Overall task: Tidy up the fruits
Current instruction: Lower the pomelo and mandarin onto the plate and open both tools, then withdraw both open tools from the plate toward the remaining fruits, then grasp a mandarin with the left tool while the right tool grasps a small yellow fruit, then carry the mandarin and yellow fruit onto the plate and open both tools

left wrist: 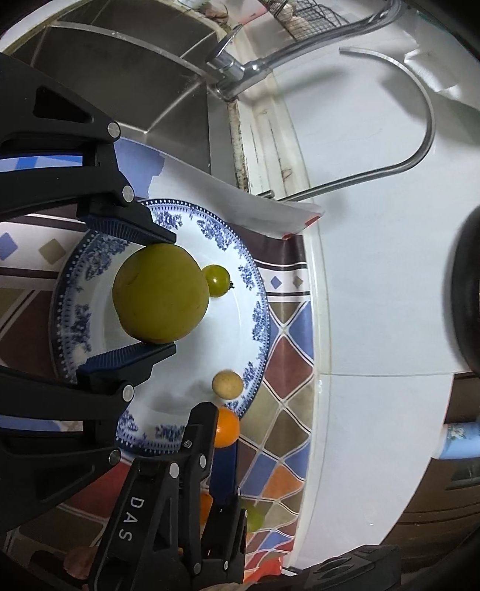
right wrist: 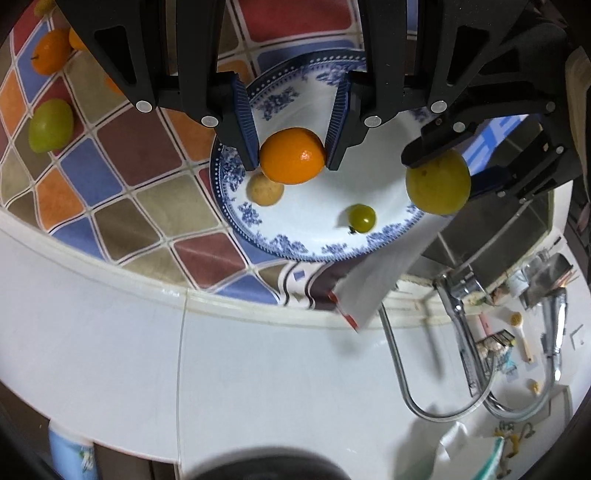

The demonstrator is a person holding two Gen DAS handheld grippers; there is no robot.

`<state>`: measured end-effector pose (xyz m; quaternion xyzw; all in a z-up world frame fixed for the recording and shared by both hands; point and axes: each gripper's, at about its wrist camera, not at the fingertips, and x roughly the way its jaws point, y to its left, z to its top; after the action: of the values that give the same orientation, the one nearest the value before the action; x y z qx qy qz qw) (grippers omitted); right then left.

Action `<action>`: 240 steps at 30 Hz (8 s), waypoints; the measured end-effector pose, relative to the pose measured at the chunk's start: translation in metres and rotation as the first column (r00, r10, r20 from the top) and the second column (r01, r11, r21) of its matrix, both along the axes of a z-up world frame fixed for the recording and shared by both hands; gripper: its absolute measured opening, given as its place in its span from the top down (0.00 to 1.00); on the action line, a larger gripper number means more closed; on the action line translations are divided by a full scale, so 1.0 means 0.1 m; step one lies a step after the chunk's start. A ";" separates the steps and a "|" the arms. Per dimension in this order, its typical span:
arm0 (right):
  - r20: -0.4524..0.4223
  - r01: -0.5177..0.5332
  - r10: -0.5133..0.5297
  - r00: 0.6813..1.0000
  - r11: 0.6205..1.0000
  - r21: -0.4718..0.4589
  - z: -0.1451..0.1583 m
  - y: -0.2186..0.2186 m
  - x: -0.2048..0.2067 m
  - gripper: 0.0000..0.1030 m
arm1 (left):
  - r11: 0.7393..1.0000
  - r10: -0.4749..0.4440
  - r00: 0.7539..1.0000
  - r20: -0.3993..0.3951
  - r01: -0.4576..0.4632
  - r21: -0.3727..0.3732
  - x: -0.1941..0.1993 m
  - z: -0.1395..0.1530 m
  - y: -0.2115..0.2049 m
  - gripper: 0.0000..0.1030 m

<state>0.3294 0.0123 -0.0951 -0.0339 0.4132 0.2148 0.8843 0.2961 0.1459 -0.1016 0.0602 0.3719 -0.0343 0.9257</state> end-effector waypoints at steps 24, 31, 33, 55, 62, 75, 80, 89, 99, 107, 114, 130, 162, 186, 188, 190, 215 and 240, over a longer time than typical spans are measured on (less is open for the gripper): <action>-0.005 0.035 -0.035 0.999 0.999 -0.023 -0.04 -0.09 0.02 0.57 | 0.998 0.042 0.997 0.059 -0.044 0.033 -0.08 0.17 0.04 0.34; 0.100 0.076 -0.074 0.992 0.997 -0.013 0.29 -0.30 -0.31 0.50 | 0.999 0.022 0.989 0.143 -0.026 0.025 -0.38 0.48 -0.08 0.26; 0.124 0.088 -0.086 0.989 0.996 -0.011 0.40 -0.37 -0.41 0.47 | 1.000 0.008 0.986 0.164 -0.011 0.019 -0.46 0.56 -0.13 0.24; 0.270 0.284 -0.251 0.930 0.954 -0.092 0.76 -1.45 -1.51 0.38 | 0.976 -0.217 0.926 0.307 0.210 0.056 -1.32 0.93 -1.12 0.15; 0.262 0.357 -0.323 0.909 0.930 -0.093 0.75 -1.78 -1.65 0.38 | 0.955 -0.296 0.910 0.290 0.287 0.073 -1.33 0.84 -1.41 0.15; 0.212 0.434 -0.409 0.888 0.897 -0.085 0.54 -2.16 -1.61 0.38 | 0.908 -0.419 0.882 0.217 0.406 0.107 -1.10 0.52 -1.80 0.15; 0.185 0.440 -0.417 0.890 0.892 -0.104 0.41 -2.21 -1.53 0.38 | 0.889 -0.457 0.870 0.183 0.444 0.107 -0.96 0.37 -1.89 0.19; 0.115 0.437 -0.425 0.898 0.891 -0.124 0.18 -2.24 -1.34 0.38 | 0.843 -0.535 0.836 0.120 0.521 0.135 -0.68 0.12 -2.05 0.29; 0.061 0.432 -0.428 0.902 0.893 -0.125 -0.02 -2.29 -1.15 0.39 | 0.762 -0.642 0.765 0.045 0.631 0.144 -0.43 -0.10 -2.26 0.35; 0.031 0.425 -0.425 0.905 0.898 -0.116 -0.11 -2.30 -1.04 0.45 | 0.726 -0.681 0.732 -0.027 0.679 0.109 -0.26 -0.20 -2.35 0.46; -0.004 0.429 -0.431 0.902 0.898 -0.100 -0.19 -2.33 -0.94 0.52 | 0.724 -0.680 0.729 -0.084 0.685 0.087 -0.15 -0.27 -2.39 0.58; -0.046 0.428 -0.433 0.900 0.900 -0.086 -0.29 -2.37 -0.88 0.73 | 0.728 -0.676 0.730 -0.095 0.683 0.064 -0.13 -0.28 -2.39 0.65; 0.166 0.260 -0.258 0.952 0.966 0.006 0.62 -1.58 -1.37 0.73 | 0.904 -0.414 0.901 0.133 0.423 -0.056 -0.90 0.61 -1.30 0.65; 0.252 0.026 -0.047 0.967 0.996 0.085 0.93 -0.48 -1.06 0.73 | 0.990 -0.125 0.972 0.200 0.135 -0.035 -0.83 0.79 -0.23 0.65; 0.240 0.017 -0.039 0.970 0.996 0.090 0.92 -0.38 -0.96 0.73 | 0.993 -0.107 0.975 0.197 0.115 -0.031 -0.77 0.78 -0.15 0.65; 0.223 0.007 -0.029 0.974 0.995 0.097 0.89 -0.30 -0.85 0.73 | 0.994 -0.094 0.977 0.192 0.101 -0.027 -0.70 0.75 -0.06 0.65; 0.008 0.041 -0.041 0.999 0.998 0.052 0.06 0.30 0.09 0.73 | 0.999 -0.042 0.999 0.029 0.043 -0.024 0.28 0.12 0.38 0.65; 0.123 0.088 -0.094 0.988 0.994 0.058 0.41 0.04 -0.20 0.63 | 0.997 -0.047 0.992 0.118 0.054 -0.057 -0.11 0.47 0.22 0.47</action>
<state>0.3096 0.0160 -0.0546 -0.0053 0.3524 0.1824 0.9179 0.2856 0.1682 -0.0542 0.0437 0.3141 -0.0651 0.9461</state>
